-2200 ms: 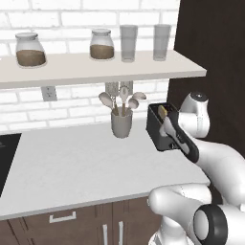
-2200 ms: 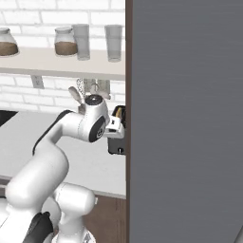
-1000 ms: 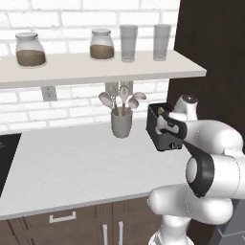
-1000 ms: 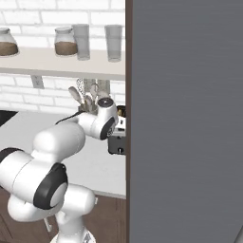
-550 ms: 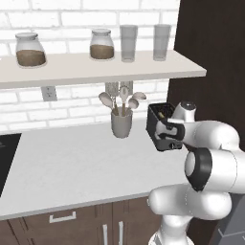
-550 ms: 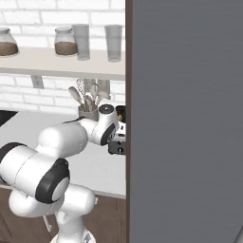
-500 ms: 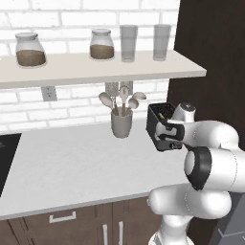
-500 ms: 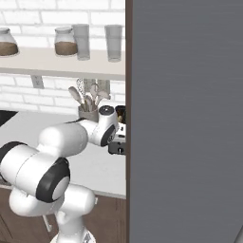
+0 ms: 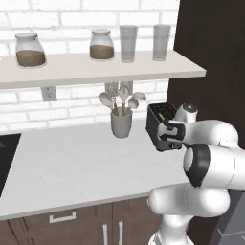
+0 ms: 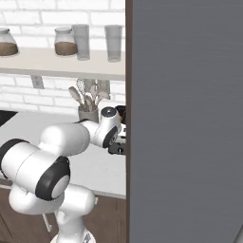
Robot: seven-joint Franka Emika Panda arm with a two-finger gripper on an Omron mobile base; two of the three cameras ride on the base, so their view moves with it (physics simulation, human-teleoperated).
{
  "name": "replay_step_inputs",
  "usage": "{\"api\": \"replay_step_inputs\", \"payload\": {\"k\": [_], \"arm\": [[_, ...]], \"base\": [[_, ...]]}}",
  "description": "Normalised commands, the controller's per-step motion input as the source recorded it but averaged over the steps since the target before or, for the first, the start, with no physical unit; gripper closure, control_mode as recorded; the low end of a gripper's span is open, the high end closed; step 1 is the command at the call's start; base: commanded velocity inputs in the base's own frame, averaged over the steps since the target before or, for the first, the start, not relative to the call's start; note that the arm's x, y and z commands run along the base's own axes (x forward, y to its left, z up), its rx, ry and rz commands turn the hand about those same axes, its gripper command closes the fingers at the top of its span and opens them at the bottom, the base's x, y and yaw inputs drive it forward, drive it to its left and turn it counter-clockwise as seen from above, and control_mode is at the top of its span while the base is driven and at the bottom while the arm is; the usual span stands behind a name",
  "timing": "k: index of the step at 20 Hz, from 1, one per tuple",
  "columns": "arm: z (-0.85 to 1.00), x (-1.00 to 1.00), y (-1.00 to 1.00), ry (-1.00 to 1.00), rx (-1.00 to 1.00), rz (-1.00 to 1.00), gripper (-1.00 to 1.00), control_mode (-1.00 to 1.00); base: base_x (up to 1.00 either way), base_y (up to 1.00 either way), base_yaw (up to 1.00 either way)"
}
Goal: Start the toaster. Once the lever pops up, take the bread to the plate on the dining counter.
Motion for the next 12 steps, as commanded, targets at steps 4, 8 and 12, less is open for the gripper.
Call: {"api": "replay_step_inputs", "payload": {"k": [4,8,12], "arm": [[-0.46,-0.22,0.0,-0.01,0.0,0.0,-1.0,-1.0],[0.16,-0.8,0.0,-0.19,0.0,-0.02,-1.0,-1.0],[0.93,-0.81,0.0,-0.28,0.0,-0.07,-1.0,-1.0]], "base": [[0.0,0.0,0.0],[0.0,0.0,0.0],[0.0,0.0,0.0]]}}
